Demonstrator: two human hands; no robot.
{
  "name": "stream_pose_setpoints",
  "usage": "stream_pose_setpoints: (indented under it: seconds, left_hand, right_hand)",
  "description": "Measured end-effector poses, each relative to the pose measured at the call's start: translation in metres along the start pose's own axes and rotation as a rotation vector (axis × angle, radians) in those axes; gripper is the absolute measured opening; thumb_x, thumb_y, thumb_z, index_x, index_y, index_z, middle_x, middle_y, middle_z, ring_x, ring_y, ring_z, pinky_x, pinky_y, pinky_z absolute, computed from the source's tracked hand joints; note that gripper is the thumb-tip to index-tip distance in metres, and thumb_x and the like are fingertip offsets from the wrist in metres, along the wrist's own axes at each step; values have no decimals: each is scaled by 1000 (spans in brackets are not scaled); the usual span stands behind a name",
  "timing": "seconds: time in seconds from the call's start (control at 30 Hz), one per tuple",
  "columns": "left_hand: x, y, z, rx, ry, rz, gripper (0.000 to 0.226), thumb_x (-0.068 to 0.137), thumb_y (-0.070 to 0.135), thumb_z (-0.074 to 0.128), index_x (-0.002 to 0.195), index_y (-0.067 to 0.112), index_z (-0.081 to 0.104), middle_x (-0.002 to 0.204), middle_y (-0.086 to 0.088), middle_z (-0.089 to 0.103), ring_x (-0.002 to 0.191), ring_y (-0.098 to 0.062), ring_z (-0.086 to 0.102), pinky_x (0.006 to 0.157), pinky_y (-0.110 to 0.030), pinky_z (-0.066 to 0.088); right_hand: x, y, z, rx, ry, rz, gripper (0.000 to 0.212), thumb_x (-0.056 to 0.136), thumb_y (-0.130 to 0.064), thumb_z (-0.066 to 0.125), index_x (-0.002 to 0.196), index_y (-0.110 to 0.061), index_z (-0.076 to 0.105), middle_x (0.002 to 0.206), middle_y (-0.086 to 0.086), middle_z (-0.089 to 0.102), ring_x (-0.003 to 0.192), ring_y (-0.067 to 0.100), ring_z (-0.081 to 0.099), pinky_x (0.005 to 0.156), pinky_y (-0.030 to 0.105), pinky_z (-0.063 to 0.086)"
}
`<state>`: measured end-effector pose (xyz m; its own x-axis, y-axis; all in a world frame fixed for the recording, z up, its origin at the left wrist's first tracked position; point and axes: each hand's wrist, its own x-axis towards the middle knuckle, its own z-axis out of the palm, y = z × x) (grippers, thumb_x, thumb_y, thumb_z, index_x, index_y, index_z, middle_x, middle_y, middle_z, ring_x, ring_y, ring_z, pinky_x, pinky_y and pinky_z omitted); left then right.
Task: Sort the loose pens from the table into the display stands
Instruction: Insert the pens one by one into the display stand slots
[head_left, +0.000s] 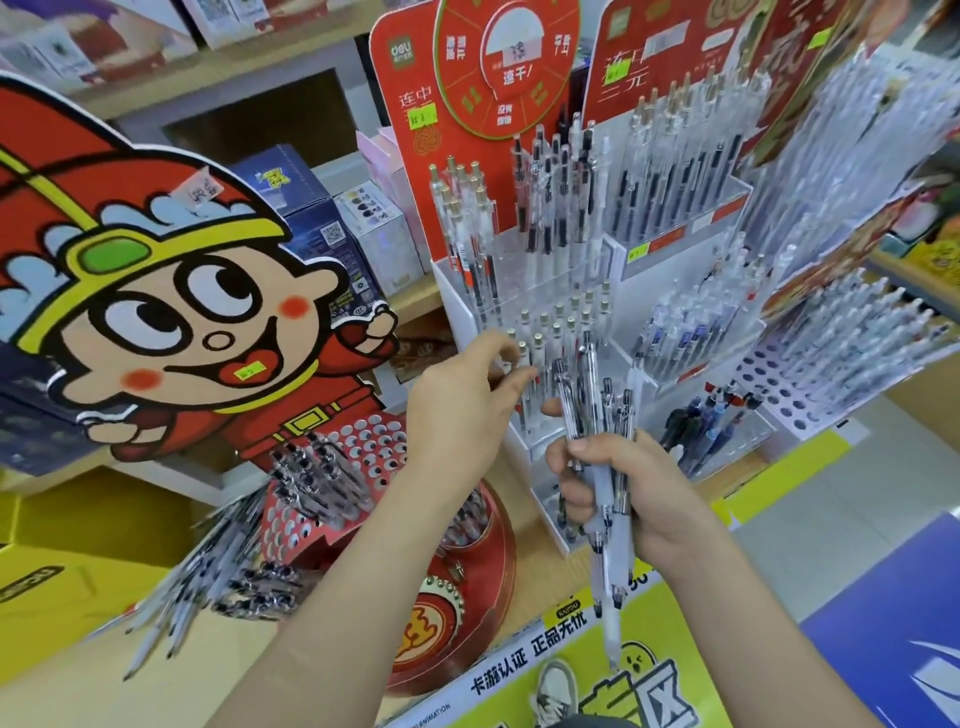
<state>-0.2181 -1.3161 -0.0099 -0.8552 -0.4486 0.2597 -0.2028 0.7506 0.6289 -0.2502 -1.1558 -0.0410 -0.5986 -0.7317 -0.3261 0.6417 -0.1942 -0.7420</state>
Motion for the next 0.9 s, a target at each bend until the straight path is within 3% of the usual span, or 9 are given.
stream_pose_setpoints:
  seconds: [0.07, 0.13, 0.23, 0.33, 0.5, 0.67, 0.77, 0.83, 0.9]
  left_hand:
    - [-3, -1, -5, -125, -33, -93, 14, 86, 38, 69, 95, 30, 64, 71, 11, 63, 63, -2, 57, 63, -23, 47]
    - [-8, 3, -13, -305, -15, -138, 10, 90, 33, 64, 99, 29, 67, 70, 8, 64, 56, -3, 57, 58, -22, 48]
    - [-18, 10, -26, -605, -151, -262, 20, 94, 28, 58, 106, 18, 70, 75, 5, 70, 61, -11, 60, 55, -30, 52]
    - [-28, 9, -38, -711, -252, -341, 23, 88, 27, 66, 104, 13, 72, 74, -8, 69, 64, -24, 61, 60, -43, 52]
    - [-41, 2, -66, -691, -23, -291, 13, 91, 19, 62, 90, 8, 67, 63, 9, 64, 52, -4, 56, 52, -20, 46]
    - [-53, -23, -104, -526, 298, -265, 12, 91, 33, 60, 90, 21, 64, 68, 11, 64, 61, -5, 58, 60, -28, 49]
    - [-61, -35, -131, -506, 472, -206, 12, 88, 39, 61, 89, 27, 63, 78, 4, 68, 73, -16, 66, 68, -44, 57]
    - [-67, -40, -155, -555, 583, -118, 5, 88, 32, 60, 86, 27, 60, 76, 10, 68, 72, -10, 66, 65, -33, 57]
    - [-74, -52, -185, -575, 685, -28, 6, 91, 20, 60, 86, 23, 57, 72, 17, 66, 68, -1, 63, 61, -20, 53]
  right_hand:
    - [-2, -1, 2, -59, -40, -5, 21, 60, -20, 71, 71, -2, 66, 71, 12, 56, 44, 15, 46, 42, 22, 37]
    - [-3, -2, 3, -100, -58, 3, 21, 59, -23, 71, 64, -4, 65, 71, 13, 56, 44, 16, 47, 43, 23, 36]
    - [-3, -2, 9, -127, -102, 3, 20, 60, -21, 71, 70, -4, 65, 69, 16, 55, 43, 18, 47, 45, 25, 35]
    - [-1, 1, 22, -90, -139, 6, 27, 64, -9, 67, 88, 2, 60, 66, 17, 60, 41, 20, 49, 42, 24, 40]
    - [8, 7, 54, -115, -165, 20, 25, 60, -11, 71, 83, -2, 69, 68, 20, 65, 45, 29, 59, 43, 28, 48]
    - [19, 16, 93, -180, -142, 51, 29, 68, -9, 62, 92, 5, 56, 71, 23, 68, 46, 31, 63, 40, 30, 50]
    - [29, 34, 116, -301, -44, 4, 39, 66, -16, 70, 97, 3, 57, 84, 25, 67, 64, 36, 67, 53, 35, 53]
    - [32, 45, 131, -368, -8, -49, 33, 74, -13, 75, 95, 5, 58, 79, 23, 64, 68, 39, 66, 57, 39, 54]
    - [32, 56, 145, -379, 4, -99, 8, 87, -1, 64, 79, 0, 62, 65, 16, 64, 56, 35, 65, 51, 38, 55]
